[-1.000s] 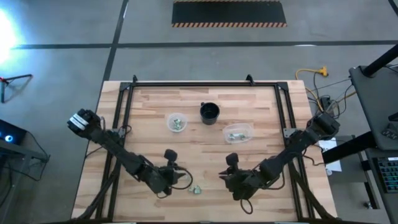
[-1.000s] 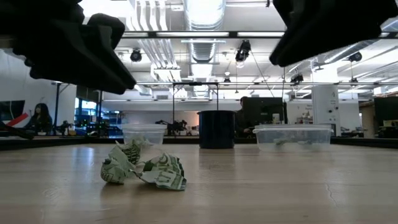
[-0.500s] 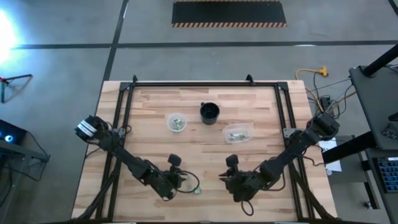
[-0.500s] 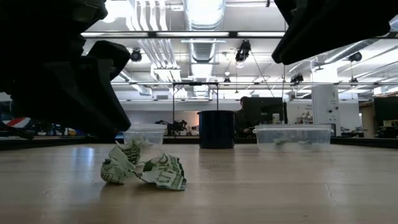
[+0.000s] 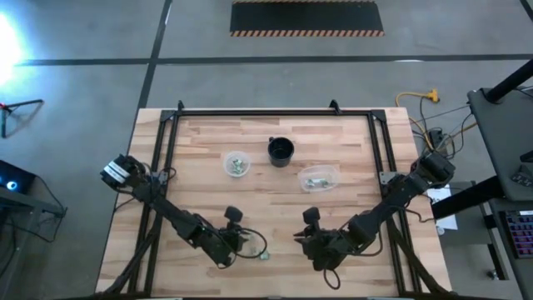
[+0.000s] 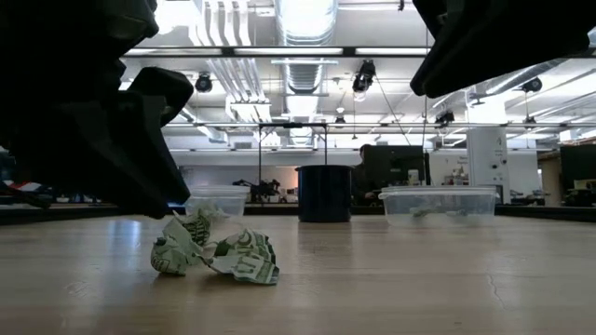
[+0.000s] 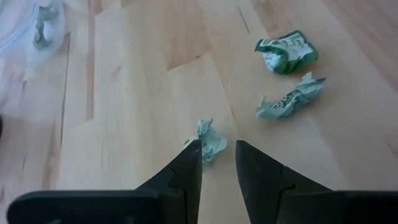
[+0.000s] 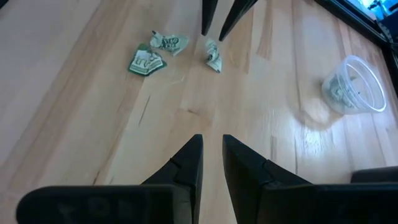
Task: Pick and place items into bin
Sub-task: Put the stevia packet into the left transparent bin
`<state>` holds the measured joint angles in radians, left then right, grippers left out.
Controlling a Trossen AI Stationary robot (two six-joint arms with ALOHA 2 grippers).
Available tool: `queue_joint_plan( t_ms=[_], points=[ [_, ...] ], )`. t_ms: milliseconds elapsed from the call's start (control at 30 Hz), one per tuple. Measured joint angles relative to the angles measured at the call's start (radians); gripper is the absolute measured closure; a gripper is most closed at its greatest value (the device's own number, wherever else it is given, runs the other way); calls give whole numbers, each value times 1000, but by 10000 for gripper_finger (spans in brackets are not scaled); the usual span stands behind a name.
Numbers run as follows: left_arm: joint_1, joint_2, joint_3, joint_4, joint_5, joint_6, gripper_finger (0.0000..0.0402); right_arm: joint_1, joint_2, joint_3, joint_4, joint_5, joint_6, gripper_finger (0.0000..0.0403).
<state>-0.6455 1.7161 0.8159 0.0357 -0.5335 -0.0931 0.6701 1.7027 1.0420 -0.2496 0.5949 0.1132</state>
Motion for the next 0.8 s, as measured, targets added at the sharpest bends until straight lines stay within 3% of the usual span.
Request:
queue_joint_plan(
  t_ms=[567, 800],
  points=[
    [12, 0, -5, 10, -23, -3, 320, 0, 0, 1, 1, 1, 8, 351],
    [17, 82, 14, 13, -19, 2, 320, 0, 0, 1, 1, 1, 11, 351]
  ],
)
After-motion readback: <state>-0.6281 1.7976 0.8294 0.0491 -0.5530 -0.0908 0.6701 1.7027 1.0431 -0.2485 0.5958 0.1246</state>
